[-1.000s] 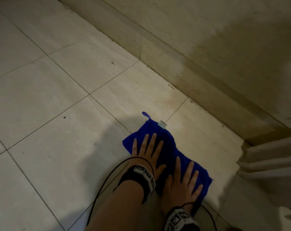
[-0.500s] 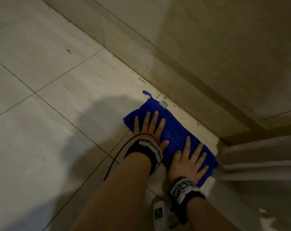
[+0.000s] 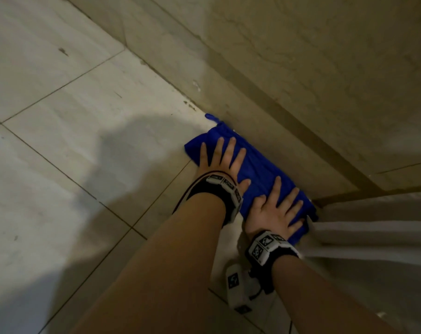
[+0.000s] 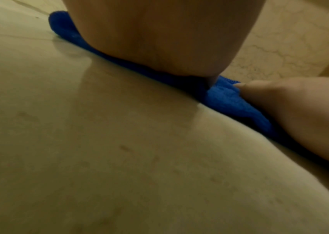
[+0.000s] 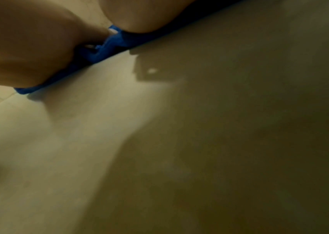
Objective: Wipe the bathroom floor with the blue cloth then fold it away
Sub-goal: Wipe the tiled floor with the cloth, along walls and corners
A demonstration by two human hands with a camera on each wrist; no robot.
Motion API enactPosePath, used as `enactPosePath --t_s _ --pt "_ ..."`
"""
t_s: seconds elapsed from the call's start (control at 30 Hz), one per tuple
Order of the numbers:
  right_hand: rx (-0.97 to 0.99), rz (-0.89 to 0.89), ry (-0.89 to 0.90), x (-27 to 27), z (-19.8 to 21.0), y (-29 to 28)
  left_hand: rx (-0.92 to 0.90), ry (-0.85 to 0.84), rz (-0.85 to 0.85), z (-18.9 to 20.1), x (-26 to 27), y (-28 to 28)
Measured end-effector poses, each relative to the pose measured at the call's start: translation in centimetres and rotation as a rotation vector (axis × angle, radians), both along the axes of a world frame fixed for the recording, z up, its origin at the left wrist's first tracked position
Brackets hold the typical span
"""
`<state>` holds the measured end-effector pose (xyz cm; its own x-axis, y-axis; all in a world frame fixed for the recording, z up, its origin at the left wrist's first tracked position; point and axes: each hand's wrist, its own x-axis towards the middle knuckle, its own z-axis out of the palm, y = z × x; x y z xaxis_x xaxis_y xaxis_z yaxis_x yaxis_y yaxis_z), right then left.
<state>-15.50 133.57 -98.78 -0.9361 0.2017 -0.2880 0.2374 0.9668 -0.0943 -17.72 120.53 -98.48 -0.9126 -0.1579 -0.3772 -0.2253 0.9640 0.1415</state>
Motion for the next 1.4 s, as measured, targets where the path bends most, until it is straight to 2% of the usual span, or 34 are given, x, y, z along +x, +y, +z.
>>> enactPosePath --t_s 0.23,0.37,0.57,0.73,0.83,0.9,1.07,1.4 --pt "-0.001 0.042 -0.025 1.6 0.9 0.1 0.038 -0.026 -0.029 0.6 3.0 -0.7" --pt "0.008 0.063 -0.035 5.9 0.5 -0.2 0.062 -0.034 -0.041 0.8 7.1 -1.3" --pt "0.067 0.118 0.042 13.4 -0.7 -0.9 0.095 -0.023 -0.093 0.8 13.6 -3.0" --pt "0.079 0.077 0.109 17.2 -0.8 -2.6 0.160 0.010 -0.111 0.8 17.3 -4.2" --pt "0.041 0.017 0.099 18.1 -1.1 -3.2 0.185 0.013 -0.117 0.8 18.0 -4.3" --pt "0.085 -0.008 0.067 18.1 -1.0 -3.1 0.197 0.027 -0.115 0.7 18.2 -4.2" --pt "0.144 -0.011 0.010 18.1 -0.5 -2.5 0.193 0.072 -0.106 0.5 18.4 -3.7" --pt "0.074 0.012 -0.015 17.7 -0.4 -2.5 0.165 0.048 -0.063 0.4 17.1 -3.7"
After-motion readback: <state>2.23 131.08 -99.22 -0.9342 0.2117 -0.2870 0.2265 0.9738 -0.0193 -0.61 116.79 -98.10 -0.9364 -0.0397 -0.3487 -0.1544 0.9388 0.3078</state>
